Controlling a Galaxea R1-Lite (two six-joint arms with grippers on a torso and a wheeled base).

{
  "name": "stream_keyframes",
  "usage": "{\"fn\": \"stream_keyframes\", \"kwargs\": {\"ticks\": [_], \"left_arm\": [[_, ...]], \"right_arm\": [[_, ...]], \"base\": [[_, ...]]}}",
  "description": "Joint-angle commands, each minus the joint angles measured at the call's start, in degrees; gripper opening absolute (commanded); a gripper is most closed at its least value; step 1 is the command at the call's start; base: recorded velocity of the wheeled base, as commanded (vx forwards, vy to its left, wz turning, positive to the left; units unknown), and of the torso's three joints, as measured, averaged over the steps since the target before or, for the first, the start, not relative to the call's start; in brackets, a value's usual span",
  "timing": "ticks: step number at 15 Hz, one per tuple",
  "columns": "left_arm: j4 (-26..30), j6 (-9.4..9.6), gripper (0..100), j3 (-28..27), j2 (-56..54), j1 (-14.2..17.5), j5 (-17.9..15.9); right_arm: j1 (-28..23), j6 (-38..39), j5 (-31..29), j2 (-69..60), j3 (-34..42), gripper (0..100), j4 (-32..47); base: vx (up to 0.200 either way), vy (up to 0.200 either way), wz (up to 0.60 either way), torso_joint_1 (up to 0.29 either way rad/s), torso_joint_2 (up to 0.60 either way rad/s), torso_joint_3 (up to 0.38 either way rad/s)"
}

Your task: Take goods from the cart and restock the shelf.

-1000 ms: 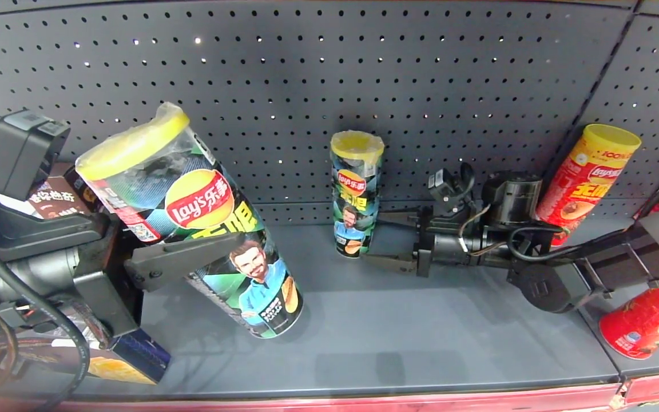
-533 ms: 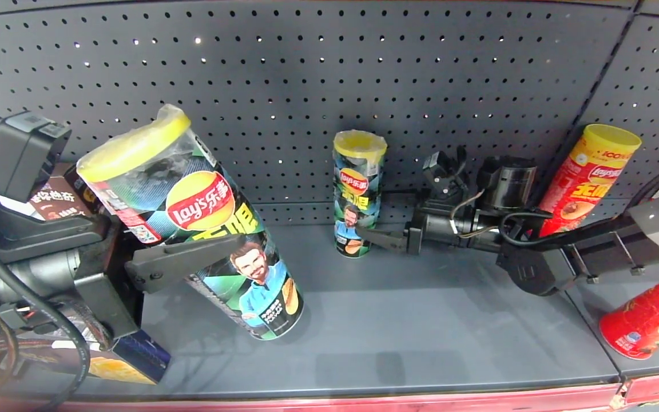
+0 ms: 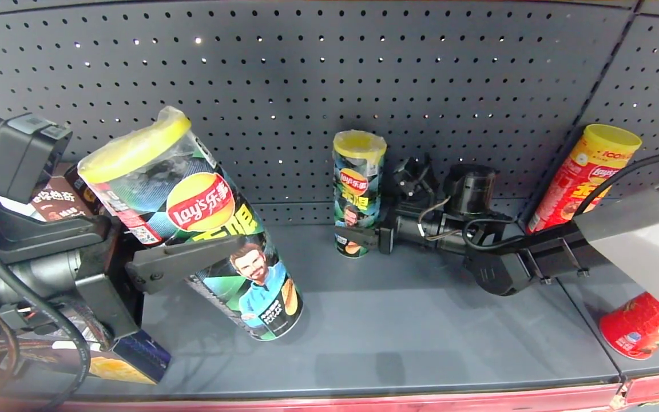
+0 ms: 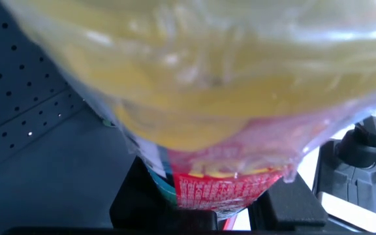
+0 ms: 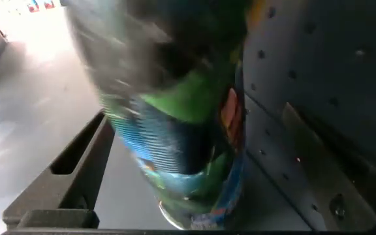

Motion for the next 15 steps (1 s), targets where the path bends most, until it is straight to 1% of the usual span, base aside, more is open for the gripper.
{"fn": "stream_keyframes", "kwargs": {"ticks": [1, 5, 7, 9, 12, 15], "left_arm": [[-0.02, -0.01, 0, 0.01, 0.08, -0.04, 0.02], [-0.11, -0.01, 0, 0.45, 0.00, 0.05, 0.02], [-0.11, -0.01, 0, 1.24, -0.27, 0.05, 0.02], [-0.11, -0.01, 0, 1.50, -0.44, 0.05, 0.02], [-0.11, -0.01, 0, 1.41, -0.44, 0.05, 0.02], [-0.11, -0.01, 0, 1.15, -0.53, -0.04, -0.06]], "right_arm": [[0.44, -0.04, -0.06, 1.08, -0.27, 0, 0.02], [0.61, 0.05, -0.68, 0.11, 0.43, 0, 0.11], [0.96, 0.05, -0.68, -1.56, 2.01, 0, -0.06], [1.40, -0.04, -0.32, -5.25, 5.62, 0, -0.24], [1.84, -0.13, 1.43, -14.21, 13.53, 0, -0.33], [4.48, -0.30, 4.33, -24.15, 25.48, 0, -0.68]], "base": [[0.000, 0.000, 0.00, 0.000, 0.00, 0.000], [0.000, 0.000, 0.00, 0.000, 0.00, 0.000], [0.000, 0.000, 0.00, 0.000, 0.00, 0.000], [0.000, 0.000, 0.00, 0.000, 0.00, 0.000], [0.000, 0.000, 0.00, 0.000, 0.00, 0.000], [0.000, 0.000, 0.00, 0.000, 0.00, 0.000]]}}
